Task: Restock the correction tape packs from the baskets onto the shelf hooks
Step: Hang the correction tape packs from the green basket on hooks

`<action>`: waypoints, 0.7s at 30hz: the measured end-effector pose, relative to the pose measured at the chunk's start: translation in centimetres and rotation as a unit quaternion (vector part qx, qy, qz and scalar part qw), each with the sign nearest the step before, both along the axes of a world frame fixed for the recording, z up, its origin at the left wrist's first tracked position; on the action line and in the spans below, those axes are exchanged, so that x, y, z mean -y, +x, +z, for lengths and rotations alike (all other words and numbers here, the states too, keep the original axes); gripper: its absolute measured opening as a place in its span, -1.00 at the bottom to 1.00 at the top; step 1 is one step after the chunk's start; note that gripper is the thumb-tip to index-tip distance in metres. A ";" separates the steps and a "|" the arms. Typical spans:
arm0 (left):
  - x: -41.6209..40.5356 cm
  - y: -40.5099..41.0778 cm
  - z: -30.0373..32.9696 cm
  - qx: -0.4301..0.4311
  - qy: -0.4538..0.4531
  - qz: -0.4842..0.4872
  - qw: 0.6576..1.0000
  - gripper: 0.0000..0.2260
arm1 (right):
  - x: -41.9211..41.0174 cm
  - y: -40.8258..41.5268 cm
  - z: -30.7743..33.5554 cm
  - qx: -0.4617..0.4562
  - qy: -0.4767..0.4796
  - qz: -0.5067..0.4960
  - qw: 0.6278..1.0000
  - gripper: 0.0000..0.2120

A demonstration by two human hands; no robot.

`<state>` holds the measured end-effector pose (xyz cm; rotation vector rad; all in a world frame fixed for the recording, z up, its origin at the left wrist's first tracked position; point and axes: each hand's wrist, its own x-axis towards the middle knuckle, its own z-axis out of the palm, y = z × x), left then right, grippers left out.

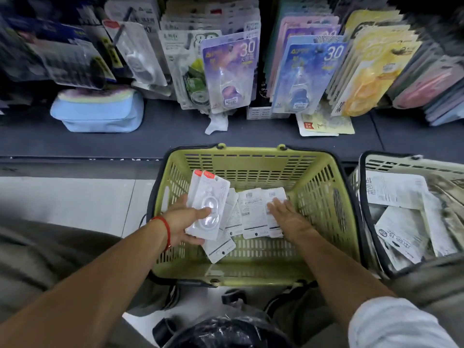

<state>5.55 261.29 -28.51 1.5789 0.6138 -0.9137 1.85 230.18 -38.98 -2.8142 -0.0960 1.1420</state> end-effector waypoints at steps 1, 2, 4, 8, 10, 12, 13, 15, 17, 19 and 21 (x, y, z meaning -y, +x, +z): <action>0.2 0.1 0.2 0.002 -0.007 0.000 1.000 -0.61 | 0.2 0.0 0.4 -0.010 0.016 0.003 1.000 0.04; 0.4 0.3 0.3 0.004 -0.015 0.000 1.000 -0.60 | 0.4 0.0 1.2 -0.028 0.031 0.000 0.999 -0.04; 1.1 0.5 0.7 0.010 -0.029 0.009 1.000 -0.58 | 1.2 0.8 3.8 -0.042 0.064 -0.026 0.997 -0.29; 2.8 1.1 1.9 0.038 -0.031 0.023 0.999 -0.61 | 3.0 4.7 12.5 0.093 0.124 -0.101 0.983 -0.81; 3.8 1.2 3.0 0.063 -0.043 0.026 0.997 -0.67 | 3.9 6.2 17.1 0.141 0.187 -0.124 0.964 -0.79; 5.1 1.4 4.9 0.077 -0.078 0.031 0.993 -0.70 | 3.9 6.4 21.2 0.136 0.301 -0.177 0.927 -0.79; 5.8 1.5 6.1 0.081 -0.105 0.031 0.991 -0.72 | 3.6 6.5 22.8 0.134 0.347 -0.199 0.907 -0.78; 7.4 1.5 8.8 0.086 -0.175 0.029 0.980 -0.75 | 2.7 6.8 25.5 0.169 0.391 -0.219 0.878 -0.75; 8.7 1.5 11.5 0.116 -0.262 0.022 0.958 -0.73 | 1.2 7.4 28.0 0.247 0.410 -0.237 0.845 -0.76; 9.6 1.7 13.6 0.175 -0.315 0.007 0.933 -0.56 | 0.0 8.2 30.1 0.337 0.389 -0.255 0.819 -0.78; 9.8 2.4 16.4 0.250 -0.318 -0.001 0.915 -0.40 | -0.8 9.0 32.5 0.416 0.377 -0.278 0.779 -0.82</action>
